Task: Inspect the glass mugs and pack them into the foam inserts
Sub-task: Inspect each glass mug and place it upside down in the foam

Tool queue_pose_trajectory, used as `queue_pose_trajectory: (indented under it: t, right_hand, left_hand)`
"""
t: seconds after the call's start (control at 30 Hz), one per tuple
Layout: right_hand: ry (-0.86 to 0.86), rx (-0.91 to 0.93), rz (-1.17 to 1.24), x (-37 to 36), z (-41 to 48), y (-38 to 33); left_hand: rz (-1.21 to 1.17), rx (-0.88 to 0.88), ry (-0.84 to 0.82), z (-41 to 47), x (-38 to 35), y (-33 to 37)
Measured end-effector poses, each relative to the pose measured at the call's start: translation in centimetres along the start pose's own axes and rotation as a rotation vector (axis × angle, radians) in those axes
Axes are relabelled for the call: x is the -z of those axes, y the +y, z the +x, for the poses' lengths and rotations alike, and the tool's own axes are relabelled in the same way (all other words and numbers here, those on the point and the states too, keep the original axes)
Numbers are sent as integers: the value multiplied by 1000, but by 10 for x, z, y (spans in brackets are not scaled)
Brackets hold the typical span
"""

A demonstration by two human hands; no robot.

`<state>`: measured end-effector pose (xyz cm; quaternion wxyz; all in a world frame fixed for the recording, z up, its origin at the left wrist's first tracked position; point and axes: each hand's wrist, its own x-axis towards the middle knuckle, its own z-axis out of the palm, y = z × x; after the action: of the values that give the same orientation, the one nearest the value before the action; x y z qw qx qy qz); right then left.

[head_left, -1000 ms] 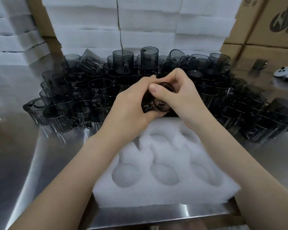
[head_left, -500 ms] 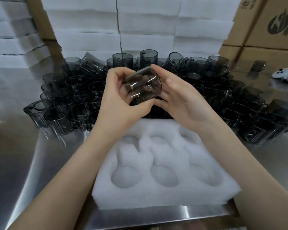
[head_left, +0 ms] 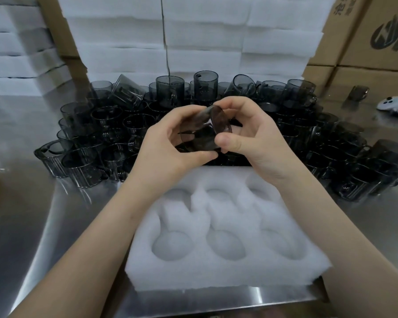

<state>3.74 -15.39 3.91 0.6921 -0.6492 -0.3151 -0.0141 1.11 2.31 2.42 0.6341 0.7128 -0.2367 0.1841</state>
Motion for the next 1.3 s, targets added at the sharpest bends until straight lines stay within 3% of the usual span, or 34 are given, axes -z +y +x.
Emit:
queue_pose_trajectory:
  t: [0.3,0.43,0.67,0.83,1.13,1.3]
  right_hand:
    - [158,-7,-130,-10,-1,-3]
    - [212,-37,3,-8,0,-3]
    - [-59,-63,279,-1,1,-8]
    - [-76,-87,228,0,0,-7]
    - [166,5,-170,-7,-2,-2]
    - [224,16,-107,-7,-1,-2]
  left_hand:
    - [75,1,-86,-2,-4,-3]
    - [52,1,-110,-1,-4,-4]
    - [-144,-2,-24,0,-1,-5]
    - [-134,16,-19,-1,0,-4]
    - [56,4,-59,-2,-4,-3]
    - [60,13,-77,-2,-5,-4]
